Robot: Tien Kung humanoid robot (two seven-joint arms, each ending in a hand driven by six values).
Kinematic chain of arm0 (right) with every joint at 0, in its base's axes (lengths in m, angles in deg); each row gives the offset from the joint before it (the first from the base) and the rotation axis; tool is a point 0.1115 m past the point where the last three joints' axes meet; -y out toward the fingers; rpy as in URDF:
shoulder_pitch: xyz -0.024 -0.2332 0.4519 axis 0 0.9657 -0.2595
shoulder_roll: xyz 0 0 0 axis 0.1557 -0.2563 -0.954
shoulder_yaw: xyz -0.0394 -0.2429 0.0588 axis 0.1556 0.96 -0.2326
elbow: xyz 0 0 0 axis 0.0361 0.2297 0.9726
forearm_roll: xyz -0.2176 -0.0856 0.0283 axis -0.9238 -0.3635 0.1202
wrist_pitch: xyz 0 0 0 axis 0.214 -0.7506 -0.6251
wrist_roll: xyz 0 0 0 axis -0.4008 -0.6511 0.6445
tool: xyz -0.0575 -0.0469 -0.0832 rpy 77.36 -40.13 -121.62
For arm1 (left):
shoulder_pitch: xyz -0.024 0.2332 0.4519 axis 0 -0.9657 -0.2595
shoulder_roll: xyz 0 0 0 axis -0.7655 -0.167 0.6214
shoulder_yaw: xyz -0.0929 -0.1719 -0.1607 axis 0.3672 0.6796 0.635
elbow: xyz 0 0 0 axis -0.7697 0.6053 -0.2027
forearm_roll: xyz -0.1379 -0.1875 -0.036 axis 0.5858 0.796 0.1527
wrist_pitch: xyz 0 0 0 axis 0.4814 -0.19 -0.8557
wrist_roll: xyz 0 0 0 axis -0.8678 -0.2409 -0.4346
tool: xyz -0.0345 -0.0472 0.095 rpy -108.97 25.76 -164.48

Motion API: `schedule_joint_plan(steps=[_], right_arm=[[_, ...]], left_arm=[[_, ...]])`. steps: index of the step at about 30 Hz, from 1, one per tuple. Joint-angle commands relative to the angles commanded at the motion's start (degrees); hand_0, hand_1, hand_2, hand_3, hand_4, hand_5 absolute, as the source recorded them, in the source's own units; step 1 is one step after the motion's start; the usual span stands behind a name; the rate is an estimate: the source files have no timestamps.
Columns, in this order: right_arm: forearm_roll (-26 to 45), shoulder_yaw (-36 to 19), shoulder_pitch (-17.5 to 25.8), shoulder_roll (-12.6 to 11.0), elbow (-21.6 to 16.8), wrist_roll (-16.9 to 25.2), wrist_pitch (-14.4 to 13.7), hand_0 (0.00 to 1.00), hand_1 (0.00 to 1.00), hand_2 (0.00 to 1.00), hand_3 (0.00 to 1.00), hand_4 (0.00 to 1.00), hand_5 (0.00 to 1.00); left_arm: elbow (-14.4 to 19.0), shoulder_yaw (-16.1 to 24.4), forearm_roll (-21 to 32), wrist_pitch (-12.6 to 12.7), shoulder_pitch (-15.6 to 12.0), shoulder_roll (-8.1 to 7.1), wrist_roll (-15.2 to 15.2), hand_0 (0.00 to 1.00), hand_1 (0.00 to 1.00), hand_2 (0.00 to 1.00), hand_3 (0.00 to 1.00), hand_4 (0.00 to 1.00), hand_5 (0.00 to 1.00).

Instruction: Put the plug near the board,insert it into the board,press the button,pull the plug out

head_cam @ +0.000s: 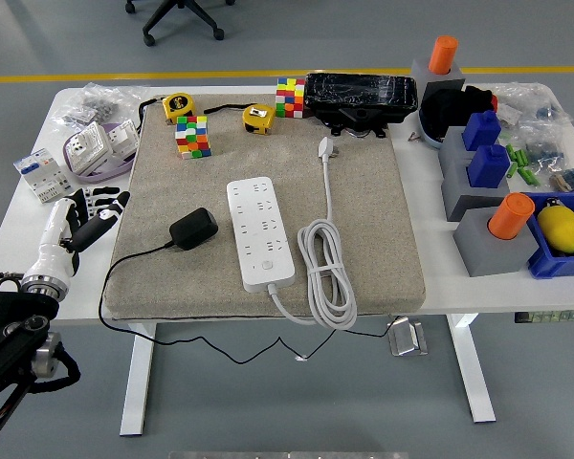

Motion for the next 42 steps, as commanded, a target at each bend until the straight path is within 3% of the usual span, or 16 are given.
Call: schedule_joint_plan(steps=[8, 12, 42], right_arm=[[-0.47, -1.59, 0.85, 0.01, -0.07, -0.09, -0.03, 0.604, 0.643, 0.648, 0.553, 0.948, 0.496], [0.38, -2.38, 0.72, 0.87, 1.24, -0.23, -0.02, 0.609, 0.644, 0.649, 0.555, 0.948, 0.496], [-0.88, -7.37, -0.16, 1.52, 1.04, -0.35, -0.09, 0.605, 0.644, 0.649, 0.554, 0.949, 0.497]], left_arm=[[0.98, 0.4, -0.66, -0.38, -0.49, 0.32, 0.76, 0.565, 0.575, 0.565, 0.58, 0.791, 0.395], [1.52, 2.74, -0.98, -0.31, -1.72, 1.24, 1.03, 0.567, 0.576, 0.568, 0.579, 0.79, 0.395], [4.85, 5.07, -2.31, -1.36, -0.41, 1.64, 3.63, 0.566, 0.579, 0.569, 0.581, 0.789, 0.399]])
